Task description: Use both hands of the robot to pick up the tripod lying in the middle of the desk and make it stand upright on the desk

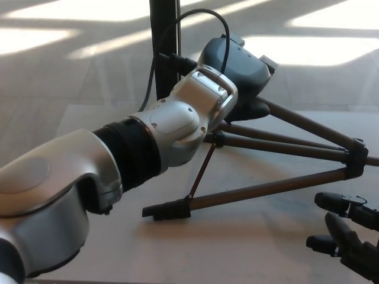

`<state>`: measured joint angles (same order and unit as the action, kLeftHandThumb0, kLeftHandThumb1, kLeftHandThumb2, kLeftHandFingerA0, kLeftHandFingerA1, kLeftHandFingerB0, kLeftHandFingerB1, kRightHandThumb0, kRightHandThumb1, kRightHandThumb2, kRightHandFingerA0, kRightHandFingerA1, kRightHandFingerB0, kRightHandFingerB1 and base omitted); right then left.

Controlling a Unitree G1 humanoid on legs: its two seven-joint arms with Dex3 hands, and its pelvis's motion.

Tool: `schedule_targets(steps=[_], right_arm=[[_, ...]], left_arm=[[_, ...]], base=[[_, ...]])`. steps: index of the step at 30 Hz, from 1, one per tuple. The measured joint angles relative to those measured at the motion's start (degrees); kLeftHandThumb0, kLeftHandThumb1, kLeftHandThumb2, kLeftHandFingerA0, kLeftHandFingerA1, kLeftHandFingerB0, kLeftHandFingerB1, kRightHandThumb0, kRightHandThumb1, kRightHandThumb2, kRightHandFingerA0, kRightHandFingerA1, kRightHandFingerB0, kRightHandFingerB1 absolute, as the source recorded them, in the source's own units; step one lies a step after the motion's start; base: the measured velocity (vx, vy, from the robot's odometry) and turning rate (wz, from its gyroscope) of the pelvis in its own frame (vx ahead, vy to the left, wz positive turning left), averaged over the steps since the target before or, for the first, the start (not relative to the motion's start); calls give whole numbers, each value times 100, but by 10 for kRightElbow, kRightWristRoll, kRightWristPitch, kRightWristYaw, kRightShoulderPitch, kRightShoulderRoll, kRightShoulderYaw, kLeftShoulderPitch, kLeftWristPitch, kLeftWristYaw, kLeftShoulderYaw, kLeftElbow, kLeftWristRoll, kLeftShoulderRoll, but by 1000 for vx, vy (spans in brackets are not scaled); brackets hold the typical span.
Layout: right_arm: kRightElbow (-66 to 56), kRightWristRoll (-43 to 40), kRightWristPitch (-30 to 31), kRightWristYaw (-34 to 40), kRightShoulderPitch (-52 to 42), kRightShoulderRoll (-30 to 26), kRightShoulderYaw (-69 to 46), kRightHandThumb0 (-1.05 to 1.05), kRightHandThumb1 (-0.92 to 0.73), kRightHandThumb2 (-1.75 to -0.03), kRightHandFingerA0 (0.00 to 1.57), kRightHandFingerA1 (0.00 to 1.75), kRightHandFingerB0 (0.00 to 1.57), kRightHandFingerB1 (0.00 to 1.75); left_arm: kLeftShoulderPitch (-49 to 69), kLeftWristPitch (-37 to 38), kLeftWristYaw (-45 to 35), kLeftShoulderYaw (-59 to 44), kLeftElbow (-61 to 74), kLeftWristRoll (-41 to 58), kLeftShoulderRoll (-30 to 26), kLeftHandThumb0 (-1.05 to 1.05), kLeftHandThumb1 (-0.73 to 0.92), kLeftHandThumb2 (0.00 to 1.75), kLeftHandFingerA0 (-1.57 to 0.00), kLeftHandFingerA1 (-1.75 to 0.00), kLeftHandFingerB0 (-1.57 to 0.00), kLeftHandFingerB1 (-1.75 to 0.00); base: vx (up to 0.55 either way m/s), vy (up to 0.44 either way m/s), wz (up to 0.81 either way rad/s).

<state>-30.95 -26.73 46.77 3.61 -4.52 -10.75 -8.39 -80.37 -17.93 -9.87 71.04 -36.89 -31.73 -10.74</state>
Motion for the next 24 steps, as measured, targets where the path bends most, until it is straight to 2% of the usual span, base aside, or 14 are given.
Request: schedule_targets(steps=[3, 4, 6, 7, 9, 10, 11, 12, 13, 15, 20, 21, 23, 24], right_arm=[[-4, 7, 13, 11, 0, 5, 6, -52, -60, -58, 57, 86, 50, 61], [-4, 9, 16, 14, 0, 6, 7, -53, -60, -58, 58, 90, 51, 63], [-6, 15, 23, 20, 0, 13, 9, -53, -60, -58, 58, 90, 51, 63], [-6, 17, 26, 22, 0, 15, 11, -53, -56, -57, 58, 92, 54, 64], [-6, 21, 33, 29, 1, 22, 13, -51, -57, -56, 55, 95, 53, 68], [-6, 23, 36, 32, 1, 28, 14, -51, -58, -57, 54, 97, 54, 68], [-6, 24, 37, 34, 1, 33, 15, -51, -58, -57, 54, 97, 54, 68], [-6, 25, 38, 35, 1, 37, 16, -52, -59, -57, 56, 96, 54, 62], [-6, 26, 40, 36, 2, 40, 18, -51, -59, -56, 56, 96, 55, 62], [-6, 28, 44, 38, 4, 45, 18, -49, -59, -56, 55, 95, 57, 61], [-6, 30, 50, 41, 8, 55, 14, -49, -58, -56, 56, 97, 57, 62], [-6, 30, 51, 41, 9, 56, 14, -50, -58, -57, 54, 96, 57, 63], [-6, 30, 53, 41, 11, 58, 12, -50, -57, -56, 54, 93, 57, 61], [-6, 31, 54, 41, 13, 59, 12, -50, -57, -57, 53, 93, 56, 60]], left_arm=[[3, 9, 0, 0, -12, -22, -3, -97, 65, 61, 0, -14, 0, -31], [3, 11, 0, 0, -15, -27, -5, -103, 59, 101, 0, -6, -10, -1], [4, 20, 0, -1, -33, -42, -9, -103, 59, 101, 0, -6, -10, -1], [4, 22, 0, -3, -39, -49, -11, -98, 65, 62, 0, -18, 0, -26], [6, 29, 0, -10, -52, -64, -14, -94, 61, 60, 0, -29, 0, -23], [8, 32, 0, -14, -59, -72, -14, -86, 49, 94, -2, -38, -5, -20], [11, 33, 2, -23, -65, -79, -11, -86, 49, 94, -2, -38, -5, -20], [15, 33, 4, -28, -68, -84, -9, -78, 43, 92, 0, -54, 0, -29], [21, 34, 8, -36, -72, -91, -4, -91, 57, 57, -5, -58, -1, -36], [30, 36, 15, -47, -79, -103, 6, -88, 49, 93, -15, -60, -1, -24], [43, 46, 33, -61, -102, -130, 41, -95, 52, 91, -21, -59, -4, -37], [46, 48, 35, -66, -103, -134, 46, -91, 60, 59, -31, -58, -8, -37], [54, 49, 38, -75, -105, -143, 60, -98, 52, 91, -26, -60, -7, -38], [58, 50, 38, -79, -105, -145, 65, -89, 57, 58, -24, -61, -7, -39]], base=[[0, 0, 0], [0, 0, 0], [0, 0, 0], [0, 0, 0], [0, 0, 0], [0, 0, 0], [0, 0, 0], [0, 0, 0], [0, 0, 0], [0, 0, 0], [0, 0, 0], [0, 0, 0], [0, 0, 0], [0, 0, 0]])
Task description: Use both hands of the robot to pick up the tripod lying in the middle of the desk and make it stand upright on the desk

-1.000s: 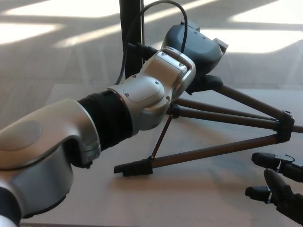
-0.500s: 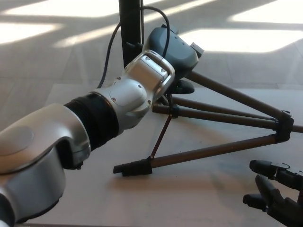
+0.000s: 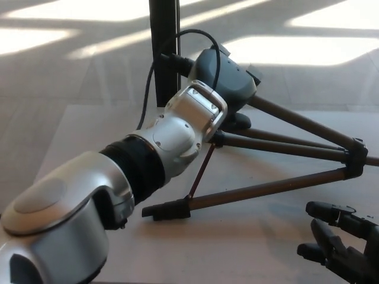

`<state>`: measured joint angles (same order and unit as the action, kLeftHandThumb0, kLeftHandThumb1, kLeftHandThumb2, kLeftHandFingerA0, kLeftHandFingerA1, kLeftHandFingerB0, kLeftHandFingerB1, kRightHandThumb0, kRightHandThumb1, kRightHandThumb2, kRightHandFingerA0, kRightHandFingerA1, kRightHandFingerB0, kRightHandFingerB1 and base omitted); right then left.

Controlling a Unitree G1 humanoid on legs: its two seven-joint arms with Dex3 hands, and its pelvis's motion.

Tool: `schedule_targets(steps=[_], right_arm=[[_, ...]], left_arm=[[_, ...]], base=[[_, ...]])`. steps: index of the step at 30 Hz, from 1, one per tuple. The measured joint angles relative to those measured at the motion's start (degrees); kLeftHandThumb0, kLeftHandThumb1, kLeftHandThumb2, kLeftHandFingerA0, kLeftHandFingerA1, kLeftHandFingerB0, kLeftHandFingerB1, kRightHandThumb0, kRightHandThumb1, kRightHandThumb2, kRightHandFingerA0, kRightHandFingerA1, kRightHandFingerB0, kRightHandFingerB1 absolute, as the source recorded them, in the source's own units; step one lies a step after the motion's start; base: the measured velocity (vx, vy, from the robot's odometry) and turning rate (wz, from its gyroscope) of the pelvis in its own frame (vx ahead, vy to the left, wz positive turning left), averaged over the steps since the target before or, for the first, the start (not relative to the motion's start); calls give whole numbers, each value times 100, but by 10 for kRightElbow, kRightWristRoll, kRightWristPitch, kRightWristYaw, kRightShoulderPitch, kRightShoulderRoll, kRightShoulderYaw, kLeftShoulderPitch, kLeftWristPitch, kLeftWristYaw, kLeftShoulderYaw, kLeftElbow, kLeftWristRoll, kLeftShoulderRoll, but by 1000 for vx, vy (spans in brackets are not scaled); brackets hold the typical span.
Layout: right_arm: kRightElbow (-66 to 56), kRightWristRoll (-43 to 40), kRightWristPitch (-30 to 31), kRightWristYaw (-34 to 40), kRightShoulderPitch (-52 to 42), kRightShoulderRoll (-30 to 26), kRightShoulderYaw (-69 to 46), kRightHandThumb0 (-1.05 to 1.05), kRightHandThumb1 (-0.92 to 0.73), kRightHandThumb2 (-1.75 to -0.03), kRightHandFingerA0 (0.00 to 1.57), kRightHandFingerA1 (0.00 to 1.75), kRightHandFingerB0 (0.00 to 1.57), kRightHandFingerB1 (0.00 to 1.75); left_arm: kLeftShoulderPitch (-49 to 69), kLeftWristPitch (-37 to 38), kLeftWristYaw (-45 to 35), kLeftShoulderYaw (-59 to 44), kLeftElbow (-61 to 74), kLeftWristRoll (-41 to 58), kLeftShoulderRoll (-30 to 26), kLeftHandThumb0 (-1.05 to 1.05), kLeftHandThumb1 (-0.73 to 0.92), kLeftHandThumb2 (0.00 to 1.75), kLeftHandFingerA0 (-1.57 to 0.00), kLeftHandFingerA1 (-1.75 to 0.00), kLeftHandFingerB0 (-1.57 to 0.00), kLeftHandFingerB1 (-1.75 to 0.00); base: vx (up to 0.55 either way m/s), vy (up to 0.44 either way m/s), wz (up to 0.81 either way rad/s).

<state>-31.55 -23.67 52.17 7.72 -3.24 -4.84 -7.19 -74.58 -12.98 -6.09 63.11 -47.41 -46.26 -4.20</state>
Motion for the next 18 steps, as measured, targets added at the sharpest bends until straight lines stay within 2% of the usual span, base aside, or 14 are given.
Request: schedule_targets(steps=[3, 4, 8, 9, 10, 11, 14, 15, 16, 17, 18], right_arm=[[0, 1, 5, 0, 7, 0, 0, -51, -58, -57, 55, 92, 57, 62], [0, 2, 6, 0, 10, 0, 1, -51, -58, -57, 55, 92, 58, 61], [0, 7, 11, 0, 18, 1, 2, -48, -57, -56, 53, 95, 56, 63], [0, 7, 11, -1, 20, 1, 2, -50, -57, -57, 55, 93, 58, 62], [0, 7, 12, -2, 22, 1, 2, -50, -57, -57, 55, 92, 58, 64], [0, 7, 12, -2, 23, 1, 2, -50, -58, -57, 57, 86, 59, 62], [0, 9, 12, -5, 24, 0, 5, -50, -58, -57, 57, 86, 59, 62], [0, 9, 12, -5, 24, 0, 5, -50, -58, -57, 58, 84, 59, 61], [0, 9, 12, -6, 24, -1, 6, -50, -56, -57, 60, 88, 60, 60], [0, 10, 12, -7, 24, -1, 6, -50, -56, -57, 60, 88, 60, 60], [0, 10, 13, -7, 25, -1, 6, -49, -57, -56, 60, 90, 60, 60]], left_arm=[[15, 1, 1, -14, 1, -7, 16, -88, 58, 58, -26, -60, -8, -35], [20, 1, 2, -18, 1, -10, 20, -94, 51, 88, -21, -58, -6, -36], [38, 2, 7, -36, 4, -21, 25, -91, 49, 86, -20, -56, -5, -41], [39, 2, 7, -36, 4, -25, 25, -85, 53, 56, -23, -58, -12, -38], [39, 3, 7, -36, 5, -29, 24, -87, 42, 87, -25, -62, -7, -45], [40, 3, 7, -32, 6, -35, 22, -87, 43, 88, -32, -67, -6, -37], [37, 4, 3, -6, 15, -59, 5, -87, 43, 88, -32, -67, -6, -37], [36, 5, 2, 1, 19, -66, -1, -84, 55, 57, -34, -64, -6, -36], [35, 5, -1, 7, 22, -73, -6, -83, 55, 57, -51, -71, -11, -38], [34, 5, -4, 12, 26, -81, -11, -83, 55, 57, -51, -71, -11, -38], [34, 5, -5, 18, 30, -88, -18, -84, 57, 58, -55, -83, -11, -37]], base=[[0, 0, 0], [0, 0, 0], [0, 0, 0], [0, 0, 0], [0, 0, 0], [0, 0, 0], [0, 0, 0], [0, 0, 0], [0, 0, 0], [0, 0, 0], [0, 0, 0]])
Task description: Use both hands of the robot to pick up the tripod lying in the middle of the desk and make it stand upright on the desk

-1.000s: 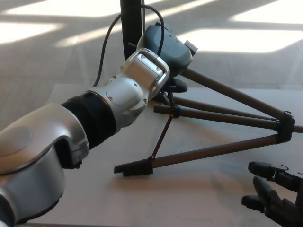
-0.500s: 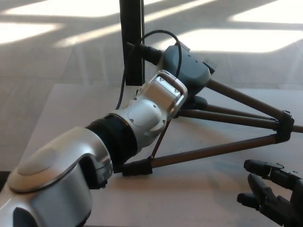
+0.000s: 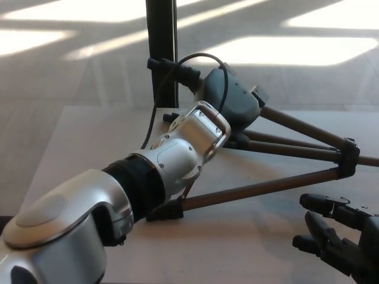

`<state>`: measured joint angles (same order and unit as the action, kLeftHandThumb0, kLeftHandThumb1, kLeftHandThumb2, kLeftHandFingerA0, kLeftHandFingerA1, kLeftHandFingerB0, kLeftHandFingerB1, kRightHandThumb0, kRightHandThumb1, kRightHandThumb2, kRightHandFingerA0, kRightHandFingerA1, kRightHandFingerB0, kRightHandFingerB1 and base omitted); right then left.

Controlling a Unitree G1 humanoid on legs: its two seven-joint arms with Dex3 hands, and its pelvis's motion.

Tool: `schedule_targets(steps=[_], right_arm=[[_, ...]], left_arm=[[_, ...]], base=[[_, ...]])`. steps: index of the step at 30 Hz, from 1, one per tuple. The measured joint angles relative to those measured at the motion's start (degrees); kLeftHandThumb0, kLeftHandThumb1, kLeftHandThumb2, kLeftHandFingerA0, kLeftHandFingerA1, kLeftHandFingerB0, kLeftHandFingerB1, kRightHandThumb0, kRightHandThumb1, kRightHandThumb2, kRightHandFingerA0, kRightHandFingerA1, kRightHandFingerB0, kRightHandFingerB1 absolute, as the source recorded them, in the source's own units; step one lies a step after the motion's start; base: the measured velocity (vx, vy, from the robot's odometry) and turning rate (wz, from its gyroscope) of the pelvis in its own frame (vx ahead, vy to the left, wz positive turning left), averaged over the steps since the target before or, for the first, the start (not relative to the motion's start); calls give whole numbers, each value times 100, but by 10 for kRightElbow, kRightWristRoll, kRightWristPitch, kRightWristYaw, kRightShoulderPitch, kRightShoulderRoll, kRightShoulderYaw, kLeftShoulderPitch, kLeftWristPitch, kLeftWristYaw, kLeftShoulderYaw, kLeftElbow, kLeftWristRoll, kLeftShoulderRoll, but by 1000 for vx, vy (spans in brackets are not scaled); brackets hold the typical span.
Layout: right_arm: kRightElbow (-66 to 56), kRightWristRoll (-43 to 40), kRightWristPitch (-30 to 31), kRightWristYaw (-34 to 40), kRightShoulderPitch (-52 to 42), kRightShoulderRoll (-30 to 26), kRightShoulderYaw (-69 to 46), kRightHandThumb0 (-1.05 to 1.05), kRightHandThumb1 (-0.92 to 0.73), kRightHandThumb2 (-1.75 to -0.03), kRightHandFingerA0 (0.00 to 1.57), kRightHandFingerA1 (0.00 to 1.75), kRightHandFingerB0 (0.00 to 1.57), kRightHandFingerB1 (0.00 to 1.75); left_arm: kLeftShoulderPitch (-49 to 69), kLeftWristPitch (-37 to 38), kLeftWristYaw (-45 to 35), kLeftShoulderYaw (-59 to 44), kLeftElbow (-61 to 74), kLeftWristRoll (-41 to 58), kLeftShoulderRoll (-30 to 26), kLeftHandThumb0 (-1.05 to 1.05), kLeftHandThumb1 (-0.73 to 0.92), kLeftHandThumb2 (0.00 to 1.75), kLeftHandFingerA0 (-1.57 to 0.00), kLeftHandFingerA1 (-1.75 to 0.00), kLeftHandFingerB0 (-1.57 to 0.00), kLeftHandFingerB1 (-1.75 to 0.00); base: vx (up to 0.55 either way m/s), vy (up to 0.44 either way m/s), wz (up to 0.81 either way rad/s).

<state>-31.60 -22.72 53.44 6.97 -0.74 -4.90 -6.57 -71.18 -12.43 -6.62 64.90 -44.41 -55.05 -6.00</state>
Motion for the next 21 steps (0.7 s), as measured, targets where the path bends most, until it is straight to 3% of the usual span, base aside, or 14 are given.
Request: schedule_targets(steps=[1, 2, 3, 4, 5, 7, 8, 11, 13, 16, 17, 20, 21], right_arm=[[0, 0, 1, 0, 2, 0, 0, -50, -56, -57, 61, 88, 60, 59], [0, 0, 2, 0, 4, 0, -1, -50, -56, -57, 61, 88, 60, 59], [-1, 0, 3, 0, 6, 0, -1, -51, -56, -57, 63, 87, 60, 58], [-1, 1, 4, 0, 7, 0, -1, -50, -58, -57, 60, 85, 58, 58], [-1, 2, 4, 0, 8, 0, 0, -50, -58, -58, 59, 85, 58, 59], [-1, 4, 5, -1, 9, 0, 2, -50, -58, -57, 59, 84, 58, 58], [-1, 4, 5, -2, 9, 0, 3, -50, -58, -57, 60, 84, 59, 59], [-1, 7, 5, -3, 11, 0, 7, -50, -59, -58, 60, 85, 61, 60], [-1, 9, 5, -3, 11, 0, 8, -50, -60, -58, 59, 84, 59, 58], [-1, 10, 5, -4, 13, 0, 9, -50, -59, -58, 60, 83, 60, 58], [-1, 10, 6, -4, 14, 0, 8, -49, -57, -57, 63, 84, 62, 58], [-1, 10, 6, -4, 15, 1, 8, -47, -57, -57, 61, 85, 62, 59], [-1, 10, 6, -4, 16, 1, 8, -48, -57, -56, 63, 84, 64, 59]], left_arm=[[0, 1, -1, 6, 4, -8, -8, -70, 59, 58, -70, -101, -18, -38], [1, 1, -2, 9, 10, -16, -17, -70, 59, 58, -70, -101, -18, -38], [4, 2, -3, 10, 16, -25, -26, -60, 44, 80, -87, -104, -17, -49], [6, 2, -3, 7, 20, -29, -31, -50, 54, 56, -90, -111, -23, -38], [11, 2, -3, 3, 24, -33, -34, -52, 41, 77, -94, -113, -18, -48], [24, 2, -2, -6, 29, -39, -34, -53, 41, 76, -95, -116, -22, -49], [29, 2, 1, -9, 31, -42, -34, -47, 48, 56, -92, -131, -27, -42], [37, 2, 17, -21, 30, -55, -31, -49, 52, 56, -95, -145, -32, -49], [41, 2, 32, -31, 22, -59, -26, -41, 50, 59, -91, -150, -35, -57], [49, 2, 54, -46, 14, -64, -20, -36, 55, 60, -95, -152, -43, -85], [54, 2, 64, -52, 12, -66, -17, -36, 55, 61, -97, -155, -51, -85], [66, 2, 90, -65, 12, -67, -12, -39, 49, 58, -101, -158, -71, -58], [70, 2, 99, -70, 12, -67, -11, -36, 51, 59, -98, -161, -67, -60]], base=[[0, 0, 0], [0, 0, 0], [0, 0, 0], [0, 0, 0], [0, 0, 0], [0, 0, 0], [0, 0, 0], [0, 0, 0], [0, 0, 0], [0, 0, 0], [0, 0, 0], [0, 0, 0], [0, 0, 0]])
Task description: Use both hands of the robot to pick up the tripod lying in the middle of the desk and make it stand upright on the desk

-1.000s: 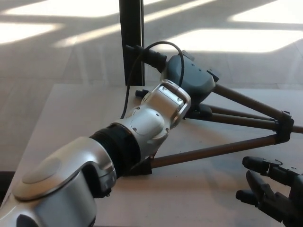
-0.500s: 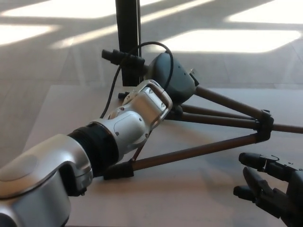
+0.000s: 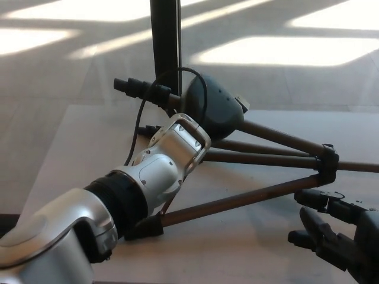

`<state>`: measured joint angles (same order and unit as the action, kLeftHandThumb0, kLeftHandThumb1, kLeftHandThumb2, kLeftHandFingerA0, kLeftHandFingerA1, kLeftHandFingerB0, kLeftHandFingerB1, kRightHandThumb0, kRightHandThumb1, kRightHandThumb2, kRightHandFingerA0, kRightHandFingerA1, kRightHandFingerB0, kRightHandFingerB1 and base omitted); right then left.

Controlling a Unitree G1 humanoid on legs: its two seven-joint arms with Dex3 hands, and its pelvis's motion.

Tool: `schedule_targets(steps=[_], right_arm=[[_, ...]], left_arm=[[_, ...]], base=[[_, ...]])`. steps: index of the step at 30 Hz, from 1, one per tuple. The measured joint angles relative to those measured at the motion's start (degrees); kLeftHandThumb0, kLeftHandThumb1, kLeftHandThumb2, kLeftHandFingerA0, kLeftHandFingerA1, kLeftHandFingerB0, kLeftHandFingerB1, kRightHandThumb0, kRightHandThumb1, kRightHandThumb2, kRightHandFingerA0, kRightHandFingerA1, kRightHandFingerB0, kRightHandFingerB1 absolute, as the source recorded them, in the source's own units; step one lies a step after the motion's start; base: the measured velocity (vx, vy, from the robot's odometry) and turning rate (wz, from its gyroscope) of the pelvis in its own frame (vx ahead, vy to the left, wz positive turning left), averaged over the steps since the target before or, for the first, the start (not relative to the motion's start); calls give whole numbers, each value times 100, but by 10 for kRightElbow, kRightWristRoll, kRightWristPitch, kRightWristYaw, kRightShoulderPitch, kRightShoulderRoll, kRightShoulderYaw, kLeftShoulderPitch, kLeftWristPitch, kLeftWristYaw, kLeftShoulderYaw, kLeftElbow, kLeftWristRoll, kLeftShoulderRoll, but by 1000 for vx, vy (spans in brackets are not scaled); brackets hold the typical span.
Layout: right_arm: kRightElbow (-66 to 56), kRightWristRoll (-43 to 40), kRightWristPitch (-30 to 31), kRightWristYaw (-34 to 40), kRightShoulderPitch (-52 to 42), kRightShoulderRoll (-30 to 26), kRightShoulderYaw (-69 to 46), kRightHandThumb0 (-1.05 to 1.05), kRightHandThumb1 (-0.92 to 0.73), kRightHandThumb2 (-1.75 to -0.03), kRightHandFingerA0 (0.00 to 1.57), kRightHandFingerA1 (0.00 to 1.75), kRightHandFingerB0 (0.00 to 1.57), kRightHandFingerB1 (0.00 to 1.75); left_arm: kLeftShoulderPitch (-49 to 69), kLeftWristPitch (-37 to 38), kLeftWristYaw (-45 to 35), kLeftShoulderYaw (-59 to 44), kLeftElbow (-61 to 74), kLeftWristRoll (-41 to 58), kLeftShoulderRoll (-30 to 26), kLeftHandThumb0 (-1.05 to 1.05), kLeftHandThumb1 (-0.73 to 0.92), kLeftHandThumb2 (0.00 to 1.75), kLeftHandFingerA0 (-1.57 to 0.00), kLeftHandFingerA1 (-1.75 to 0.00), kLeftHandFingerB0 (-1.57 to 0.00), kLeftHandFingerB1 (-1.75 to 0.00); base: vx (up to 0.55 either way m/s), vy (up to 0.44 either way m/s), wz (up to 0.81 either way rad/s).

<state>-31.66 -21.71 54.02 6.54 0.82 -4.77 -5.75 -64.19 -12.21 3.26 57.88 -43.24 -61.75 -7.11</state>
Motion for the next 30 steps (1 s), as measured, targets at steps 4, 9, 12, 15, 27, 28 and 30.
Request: schedule_targets(steps=[4, 9, 12, 15, 27, 28, 30], right_arm=[[0, 0, 2, 0, 3, 0, -3, -48, -57, -57, 62, 84, 65, 60], [0, 2, 3, -1, 9, 0, -6, -49, -56, -57, 63, 79, 64, 57], [0, 6, 6, 0, 15, 0, -8, -48, -57, -57, 62, 80, 64, 57], [1, 9, 8, -1, 20, 0, -9, -46, -58, -58, 60, 78, 62, 55], [29, 1, 54, -2, 45, 45, -35, -42, -58, -57, 56, 83, 72, 68], [34, 0, 64, 1, 50, 59, -37, -43, -60, -57, 52, 82, 71, 71], [42, -1, 77, 6, 58, 78, -40, -36, -53, -55, 53, 84, 82, 75]], left_arm=[[12, 2, 31, -12, -2, -1, 3, -45, 42, 72, -106, -141, -60, -62], [18, 3, 50, -21, -9, -8, 7, -32, 48, 57, -101, -146, -89, -71], [17, 3, 44, -19, -10, -16, 7, -31, 48, 57, -101, -143, -91, -71], [16, 3, 35, -21, -7, -20, 4, -39, 57, 61, -96, -146, -84, -86], [16, 3, -13, -63, -5, -15, 1, -45, 79, 72, -90, -159, -82, -126], [16, 3, -16, -65, -5, -15, 1, -45, 84, 74, -89, -159, -84, -125], [16, 3, -20, -68, -5, -15, 1, -44, 76, 68, -93, -160, -82, -123]], base=[[0, 0, 0], [0, 0, 0], [0, 0, 0], [0, 0, 0], [0, 0, 0], [0, 0, 0], [0, 0, 0]])
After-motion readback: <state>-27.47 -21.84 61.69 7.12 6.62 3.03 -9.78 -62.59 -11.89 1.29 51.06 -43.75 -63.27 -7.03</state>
